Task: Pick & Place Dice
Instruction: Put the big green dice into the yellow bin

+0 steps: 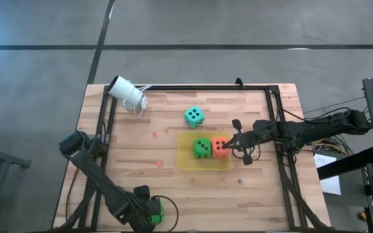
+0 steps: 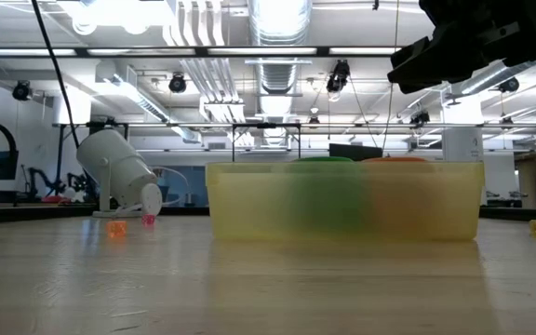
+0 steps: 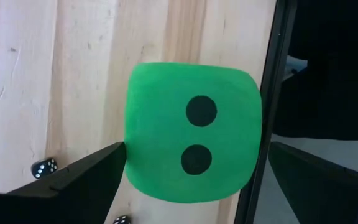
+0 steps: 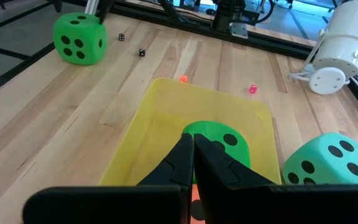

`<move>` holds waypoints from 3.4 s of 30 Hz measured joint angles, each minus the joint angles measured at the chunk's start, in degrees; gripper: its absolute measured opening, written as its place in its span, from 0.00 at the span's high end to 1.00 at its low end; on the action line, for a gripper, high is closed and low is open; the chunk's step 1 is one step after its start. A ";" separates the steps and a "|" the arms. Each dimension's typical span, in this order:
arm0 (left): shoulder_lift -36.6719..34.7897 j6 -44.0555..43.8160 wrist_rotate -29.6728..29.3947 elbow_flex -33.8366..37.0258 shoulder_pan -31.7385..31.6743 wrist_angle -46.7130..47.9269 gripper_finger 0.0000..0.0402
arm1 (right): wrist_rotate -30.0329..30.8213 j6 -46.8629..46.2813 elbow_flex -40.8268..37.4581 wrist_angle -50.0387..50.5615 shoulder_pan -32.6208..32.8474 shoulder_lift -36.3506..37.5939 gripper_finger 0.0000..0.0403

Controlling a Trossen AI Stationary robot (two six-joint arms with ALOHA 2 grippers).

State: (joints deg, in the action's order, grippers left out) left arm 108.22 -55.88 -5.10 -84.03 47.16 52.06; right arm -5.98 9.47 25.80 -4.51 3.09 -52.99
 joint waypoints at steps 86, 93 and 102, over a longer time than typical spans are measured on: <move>-8.44 22.01 -16.00 -0.02 -13.41 -0.14 0.27 | 0.00 -0.02 0.00 -0.23 0.01 0.00 0.98; -11.45 33.27 -18.50 -0.04 -23.62 -0.80 0.27 | -0.02 0.17 0.00 -0.35 0.02 0.00 0.98; -10.08 44.10 -16.26 0.00 -35.22 -2.25 0.27 | -0.07 0.17 0.00 -0.35 0.01 0.00 0.98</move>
State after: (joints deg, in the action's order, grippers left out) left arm 98.15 -11.78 -21.36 -84.03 11.94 49.82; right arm -6.04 9.65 25.80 -4.86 3.10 -52.99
